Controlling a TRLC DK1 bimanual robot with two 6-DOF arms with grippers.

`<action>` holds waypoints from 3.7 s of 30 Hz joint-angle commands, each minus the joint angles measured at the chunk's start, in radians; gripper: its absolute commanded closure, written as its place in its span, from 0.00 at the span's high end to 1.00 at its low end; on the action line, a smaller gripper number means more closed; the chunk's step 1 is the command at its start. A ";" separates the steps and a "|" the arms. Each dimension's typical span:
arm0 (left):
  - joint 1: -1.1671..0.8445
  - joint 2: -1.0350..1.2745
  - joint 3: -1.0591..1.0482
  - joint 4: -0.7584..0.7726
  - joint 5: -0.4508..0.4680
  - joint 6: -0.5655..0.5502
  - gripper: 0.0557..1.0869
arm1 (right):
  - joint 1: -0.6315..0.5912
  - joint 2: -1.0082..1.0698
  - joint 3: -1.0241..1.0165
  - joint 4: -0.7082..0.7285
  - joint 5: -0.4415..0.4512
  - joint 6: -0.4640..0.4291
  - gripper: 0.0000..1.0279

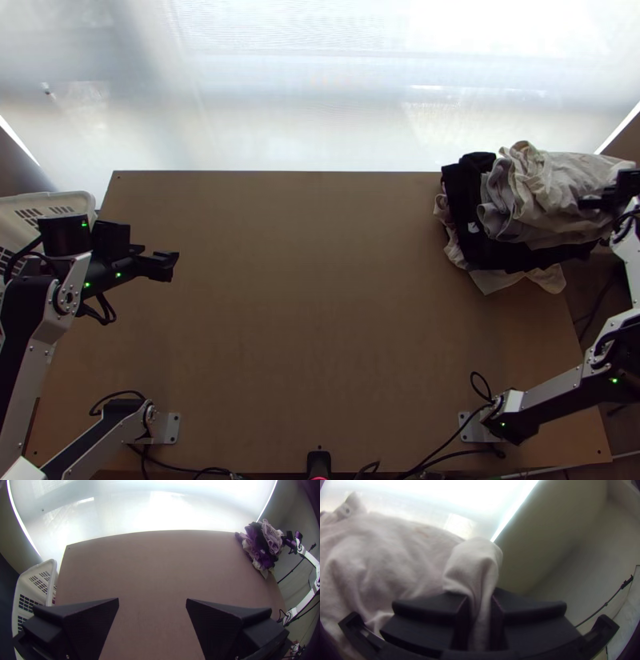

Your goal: Fold the t-shirt

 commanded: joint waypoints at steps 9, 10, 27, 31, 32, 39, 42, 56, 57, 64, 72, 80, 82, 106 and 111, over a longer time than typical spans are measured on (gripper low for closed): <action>-0.024 0.002 0.001 -0.006 -0.024 0.015 0.95 | 0.003 -0.067 -0.056 -0.058 -0.009 -0.032 0.96; -0.024 0.000 0.001 -0.006 -0.024 0.015 0.95 | 0.005 -0.095 -0.053 -0.065 -0.009 -0.032 0.96; -0.048 -0.066 -0.044 -0.029 -0.024 0.035 0.95 | 0.071 -0.415 0.006 -0.250 -0.091 0.077 0.96; -0.048 -0.086 -0.061 -0.038 -0.025 0.038 0.95 | 0.128 -0.378 -0.013 -0.186 -0.099 0.184 0.90; -0.048 -0.090 -0.061 -0.041 -0.024 0.038 0.95 | 0.144 -0.377 -0.013 -0.181 -0.099 0.210 0.90; -0.048 -0.144 -0.068 -0.061 -0.024 0.031 0.95 | 0.220 -0.463 -0.080 -0.163 -0.093 0.276 0.62; -0.050 -0.188 -0.077 -0.068 -0.024 0.025 0.95 | 0.253 -0.573 -0.149 -0.144 -0.093 0.244 0.34; -0.004 -0.830 -0.493 0.316 -0.053 0.035 0.95 | 0.344 -1.302 -0.870 0.146 -0.085 0.150 0.03; -0.002 -0.873 -0.515 0.337 -0.051 0.037 0.95 | 0.365 -1.342 -0.906 0.150 -0.072 0.150 0.03; -0.005 -1.018 -0.673 0.442 -0.050 0.055 0.95 | 0.528 -1.580 -1.110 0.152 0.059 0.150 0.03; -0.002 -1.041 -0.907 0.704 -0.040 0.172 0.95 | 0.617 -1.722 -1.266 0.192 0.128 0.078 0.03; -0.100 -1.040 -1.045 0.795 -0.034 0.144 0.95 | 0.622 -1.721 -1.274 -0.008 0.155 0.233 0.04; -0.119 -1.040 -1.045 0.775 -0.034 0.173 0.95 | 0.641 -1.721 -1.274 -0.069 0.155 0.259 0.07; -0.108 -1.040 -1.048 0.589 -0.034 0.256 0.95 | 0.645 -1.716 -1.274 -0.224 0.146 0.245 0.96; -0.108 -1.040 -1.048 0.589 -0.034 0.256 0.95 | 0.641 -1.716 -1.274 -0.224 0.146 0.244 0.95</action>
